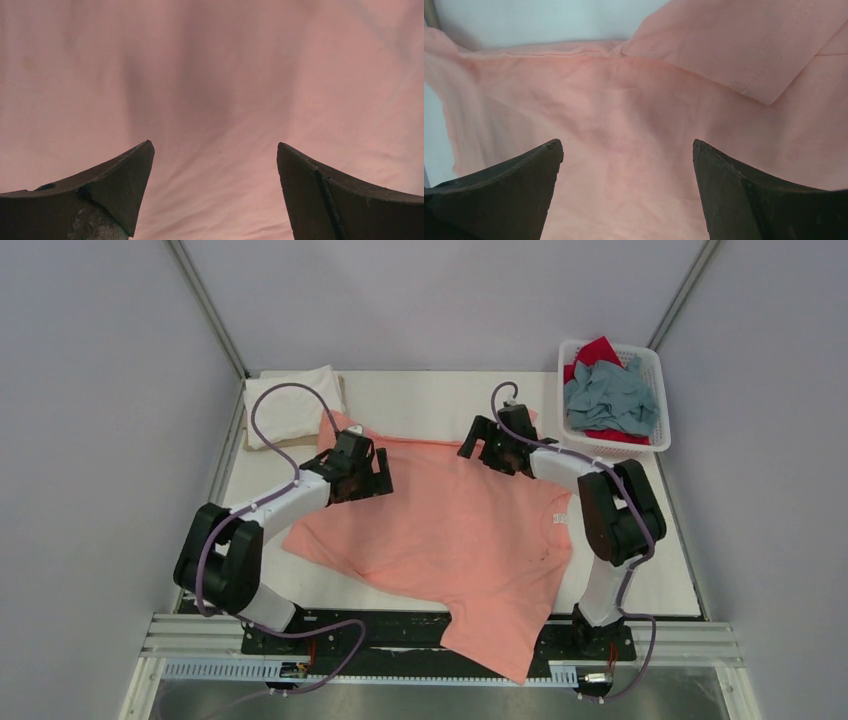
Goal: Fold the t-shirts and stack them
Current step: Flatten out the tshirt, then grab the side of the flattened tshirt closest away from the robot with both arms
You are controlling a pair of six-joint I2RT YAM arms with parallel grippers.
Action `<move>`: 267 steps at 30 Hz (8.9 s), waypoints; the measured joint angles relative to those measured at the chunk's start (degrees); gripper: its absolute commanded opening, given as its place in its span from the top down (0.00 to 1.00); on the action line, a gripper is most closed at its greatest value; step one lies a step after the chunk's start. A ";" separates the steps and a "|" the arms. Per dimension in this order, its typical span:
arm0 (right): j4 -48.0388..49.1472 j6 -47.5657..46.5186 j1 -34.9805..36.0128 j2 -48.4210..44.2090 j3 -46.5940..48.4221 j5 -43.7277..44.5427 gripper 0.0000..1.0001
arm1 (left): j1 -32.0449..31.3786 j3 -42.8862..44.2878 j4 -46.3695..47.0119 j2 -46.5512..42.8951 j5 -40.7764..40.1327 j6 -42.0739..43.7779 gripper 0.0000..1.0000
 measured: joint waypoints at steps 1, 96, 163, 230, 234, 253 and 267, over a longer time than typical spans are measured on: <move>0.24 0.59 0.02 0.98 0.20 0.33 0.00 | -0.81 -1.73 0.52 -0.42 0.79 -0.59 0.00; -8.96 -8.31 -4.63 3.74 3.41 14.97 0.00 | -2.64 -15.67 9.38 -5.11 3.85 -7.02 0.00; -8.31 -1.25 7.76 -10.16 -14.12 19.37 0.00 | -9.86 -23.21 -42.05 -45.66 -15.72 -40.48 0.00; -47.91 10.88 43.10 -36.09 -30.97 8.85 0.30 | 3.39 -32.30 -14.01 -30.62 -21.88 -42.86 1.00; -46.58 14.97 43.58 -34.47 -31.08 12.59 0.40 | 3.39 -32.68 -13.86 -31.41 -21.59 -42.88 1.00; -52.57 18.43 44.59 -38.03 -28.76 13.38 1.00 | 3.30 -33.22 -27.41 -45.13 -18.45 -48.61 1.00; -64.30 16.39 47.63 -40.28 -24.96 6.29 1.00 | 3.30 -35.45 -42.23 -66.99 -14.43 -54.99 1.00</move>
